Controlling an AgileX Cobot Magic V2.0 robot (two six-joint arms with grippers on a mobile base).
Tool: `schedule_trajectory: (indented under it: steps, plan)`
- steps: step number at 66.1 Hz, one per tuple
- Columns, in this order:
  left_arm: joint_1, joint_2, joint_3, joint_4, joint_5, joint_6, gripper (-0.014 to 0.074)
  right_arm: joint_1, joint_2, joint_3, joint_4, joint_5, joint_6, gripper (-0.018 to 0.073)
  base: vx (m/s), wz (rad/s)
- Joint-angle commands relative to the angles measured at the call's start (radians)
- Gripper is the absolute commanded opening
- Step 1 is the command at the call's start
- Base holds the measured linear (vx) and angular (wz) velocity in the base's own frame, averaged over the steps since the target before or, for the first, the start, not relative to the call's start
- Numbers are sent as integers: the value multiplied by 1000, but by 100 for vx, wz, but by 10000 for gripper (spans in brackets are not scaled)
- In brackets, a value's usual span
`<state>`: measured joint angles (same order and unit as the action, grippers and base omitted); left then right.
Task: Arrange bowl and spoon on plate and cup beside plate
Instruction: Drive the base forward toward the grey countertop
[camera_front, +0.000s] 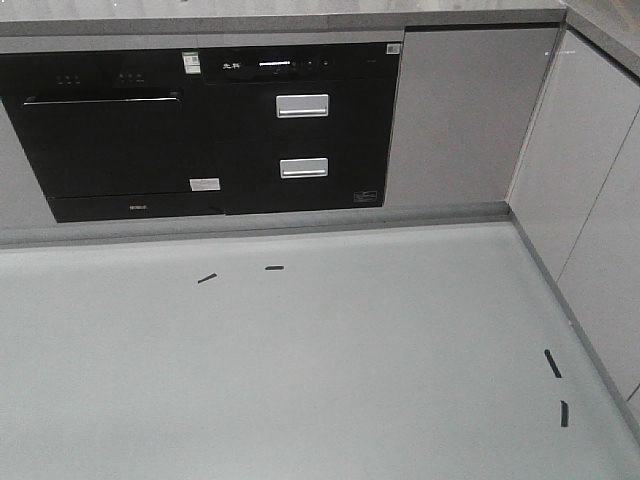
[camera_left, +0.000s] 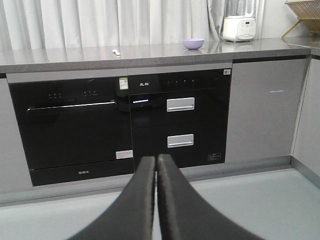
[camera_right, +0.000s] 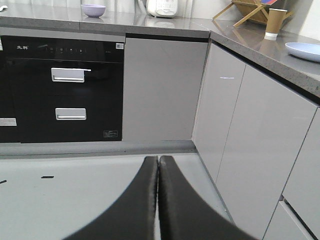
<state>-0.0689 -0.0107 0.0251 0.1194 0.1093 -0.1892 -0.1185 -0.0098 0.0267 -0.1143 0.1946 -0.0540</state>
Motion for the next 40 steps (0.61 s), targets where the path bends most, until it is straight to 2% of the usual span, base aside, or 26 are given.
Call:
schedule_trajectory:
  steps: [1, 40]
  plan:
    - [0, -17, 30, -1, -71, -8, -6, -3, -12, 17, -3, -74, -7, -6, 8, -2]
    - [0, -17, 30, -1, -71, -8, -6, -3, -12, 17, -3, -77, -7, -6, 4, 6]
